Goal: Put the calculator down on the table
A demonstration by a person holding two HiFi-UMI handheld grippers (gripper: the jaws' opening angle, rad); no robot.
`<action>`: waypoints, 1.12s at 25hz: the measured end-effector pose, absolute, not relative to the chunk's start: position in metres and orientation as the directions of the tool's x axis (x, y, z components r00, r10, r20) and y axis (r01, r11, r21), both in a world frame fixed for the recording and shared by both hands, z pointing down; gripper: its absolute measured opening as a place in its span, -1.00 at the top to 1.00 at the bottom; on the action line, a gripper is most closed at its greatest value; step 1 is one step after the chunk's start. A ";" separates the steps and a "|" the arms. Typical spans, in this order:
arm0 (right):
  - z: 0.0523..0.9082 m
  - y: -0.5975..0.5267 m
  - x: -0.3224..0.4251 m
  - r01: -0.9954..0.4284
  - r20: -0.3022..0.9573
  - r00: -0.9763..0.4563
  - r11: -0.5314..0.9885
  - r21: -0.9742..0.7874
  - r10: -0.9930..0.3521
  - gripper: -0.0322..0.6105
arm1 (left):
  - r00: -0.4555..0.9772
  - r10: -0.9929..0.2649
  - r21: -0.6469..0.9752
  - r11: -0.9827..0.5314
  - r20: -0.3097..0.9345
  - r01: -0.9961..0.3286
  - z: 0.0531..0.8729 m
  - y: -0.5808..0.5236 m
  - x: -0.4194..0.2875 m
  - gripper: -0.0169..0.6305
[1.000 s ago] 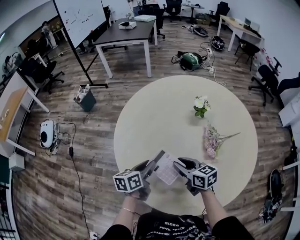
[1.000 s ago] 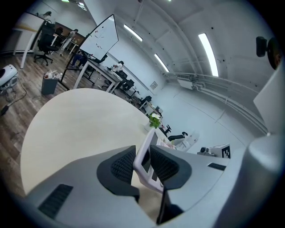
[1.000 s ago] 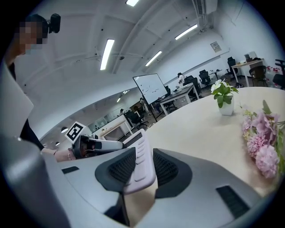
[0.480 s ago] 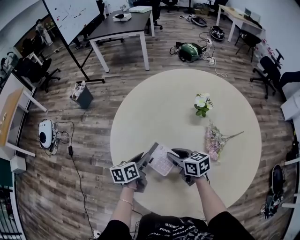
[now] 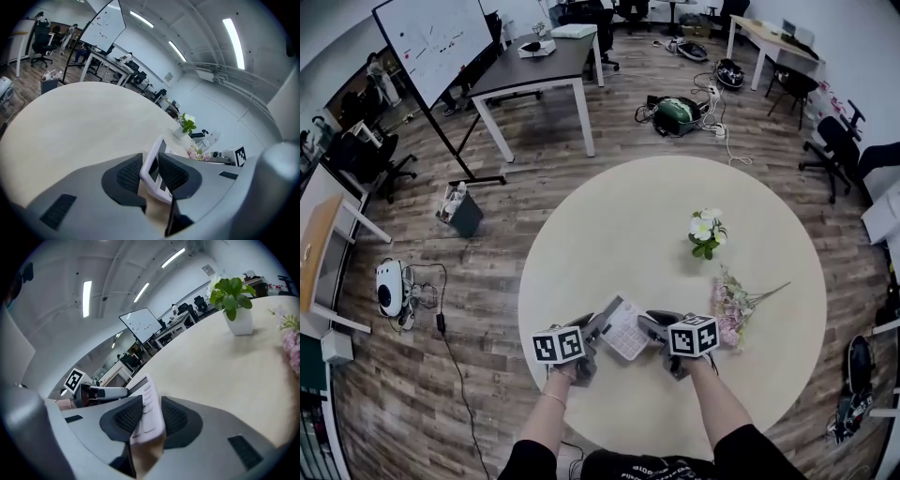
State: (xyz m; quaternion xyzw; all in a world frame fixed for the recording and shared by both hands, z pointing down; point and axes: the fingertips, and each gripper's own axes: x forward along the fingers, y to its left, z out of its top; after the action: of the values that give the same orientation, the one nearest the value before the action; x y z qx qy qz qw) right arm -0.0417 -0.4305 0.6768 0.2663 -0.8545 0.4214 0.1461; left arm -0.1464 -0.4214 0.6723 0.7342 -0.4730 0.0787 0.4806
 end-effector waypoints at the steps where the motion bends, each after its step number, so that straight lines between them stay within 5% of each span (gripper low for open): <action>1: 0.679 -0.435 -0.040 -0.584 0.473 -0.811 0.493 -0.644 -0.343 0.48 | 0.538 -0.617 0.627 -0.091 0.574 -0.774 0.674 -0.427 -0.145 0.58; 23: 0.700 -0.456 -0.036 -0.745 0.671 -0.662 0.389 -0.542 -0.334 0.38 | 0.460 -0.645 0.588 -0.021 0.610 -0.809 0.688 -0.459 -0.150 0.52; 25: 0.702 -0.452 -0.036 -0.769 0.702 -0.622 0.442 -0.462 -0.348 0.15 | 0.393 -0.695 0.573 0.032 0.601 -0.819 0.686 -0.460 -0.154 0.06; 28: 0.696 -0.449 -0.037 -0.778 0.701 -0.602 0.479 -0.407 -0.382 -0.16 | 0.391 -0.717 0.573 0.015 0.578 -0.819 0.679 -0.458 -0.147 -0.10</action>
State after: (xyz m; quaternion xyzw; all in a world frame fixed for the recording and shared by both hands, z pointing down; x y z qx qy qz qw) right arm -0.0367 -0.4494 0.6962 0.3549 -0.8165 0.3666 0.2700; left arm -0.1471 -0.4579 0.6791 0.6995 -0.5490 0.0565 0.4541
